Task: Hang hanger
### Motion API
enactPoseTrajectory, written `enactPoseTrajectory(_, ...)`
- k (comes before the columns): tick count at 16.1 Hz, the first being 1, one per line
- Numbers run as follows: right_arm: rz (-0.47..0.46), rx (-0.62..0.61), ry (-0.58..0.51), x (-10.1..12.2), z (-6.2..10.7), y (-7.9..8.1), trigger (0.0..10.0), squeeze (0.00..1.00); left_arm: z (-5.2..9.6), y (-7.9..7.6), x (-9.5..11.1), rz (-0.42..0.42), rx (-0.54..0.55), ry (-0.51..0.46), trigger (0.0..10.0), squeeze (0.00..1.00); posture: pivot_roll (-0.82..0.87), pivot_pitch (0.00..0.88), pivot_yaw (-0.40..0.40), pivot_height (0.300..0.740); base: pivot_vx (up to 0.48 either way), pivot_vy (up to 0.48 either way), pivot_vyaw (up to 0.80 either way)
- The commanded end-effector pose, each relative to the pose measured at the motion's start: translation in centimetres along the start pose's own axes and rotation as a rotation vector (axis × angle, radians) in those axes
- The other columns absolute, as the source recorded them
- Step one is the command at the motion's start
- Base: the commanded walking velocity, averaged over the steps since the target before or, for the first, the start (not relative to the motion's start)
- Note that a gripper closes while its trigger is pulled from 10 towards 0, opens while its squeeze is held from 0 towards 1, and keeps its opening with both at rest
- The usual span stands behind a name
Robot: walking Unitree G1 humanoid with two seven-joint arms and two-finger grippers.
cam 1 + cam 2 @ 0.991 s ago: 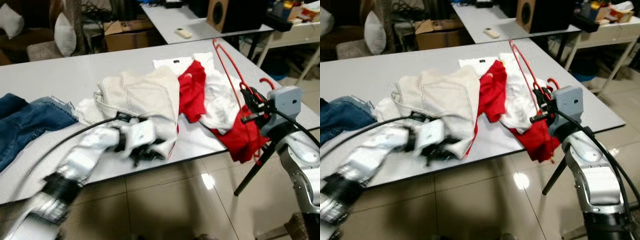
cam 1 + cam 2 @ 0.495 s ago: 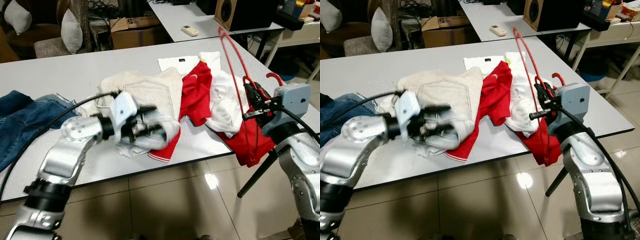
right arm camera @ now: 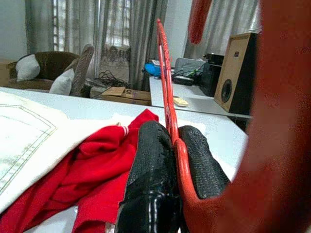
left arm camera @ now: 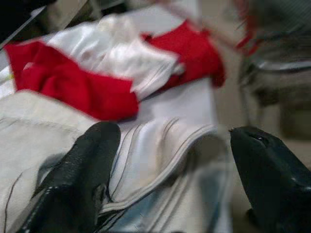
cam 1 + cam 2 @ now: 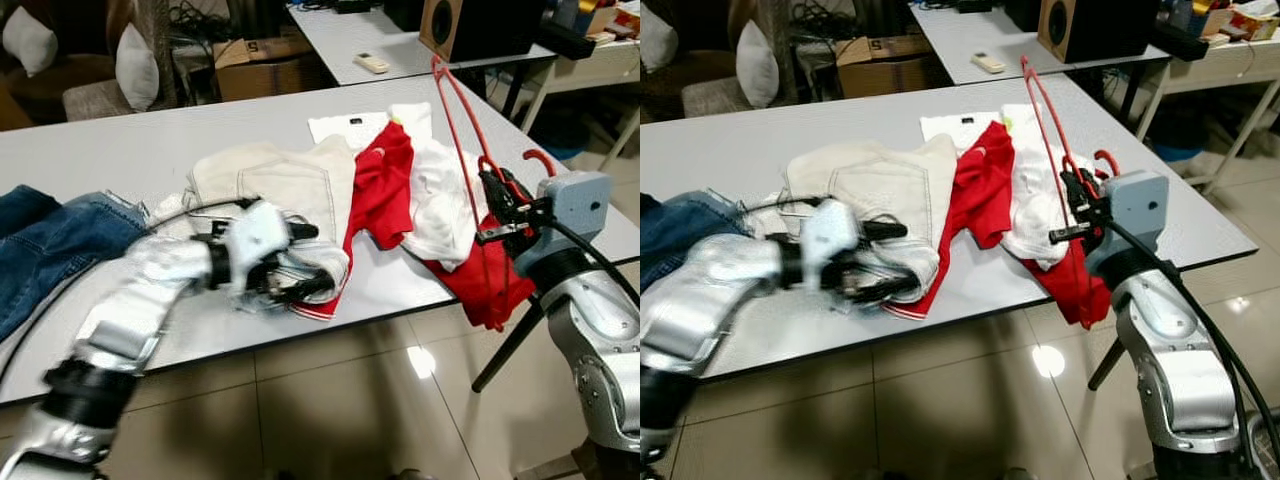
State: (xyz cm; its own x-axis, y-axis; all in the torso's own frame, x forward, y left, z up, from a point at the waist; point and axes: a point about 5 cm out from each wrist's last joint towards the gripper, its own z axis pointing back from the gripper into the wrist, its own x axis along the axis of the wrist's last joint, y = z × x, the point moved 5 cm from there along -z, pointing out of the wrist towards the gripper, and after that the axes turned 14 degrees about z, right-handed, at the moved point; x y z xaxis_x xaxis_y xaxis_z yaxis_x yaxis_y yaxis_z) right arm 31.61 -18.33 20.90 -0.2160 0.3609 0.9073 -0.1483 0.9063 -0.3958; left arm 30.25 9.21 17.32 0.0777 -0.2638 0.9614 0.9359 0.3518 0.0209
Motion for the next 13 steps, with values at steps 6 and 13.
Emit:
enactPoseTrajectory(6,0.033,-0.019,0.08,-1.1,0.5,-1.8,10.0,0.0,3.2,0.4,6.5,0.14,-0.062,-0.359,10.0,1.0,-0.17,0.0,0.074,0.74,0.0,0.0,0.0)
enactPoseTrajectory(13,-0.339,-0.248,0.405,-6.4,2.6,-4.7,10.0,0.0,4.9,4.6,-2.1,0.107,0.239,0.136,10.0,1.0,-0.19,0.0,0.081,0.74,0.0,0.0,0.0)
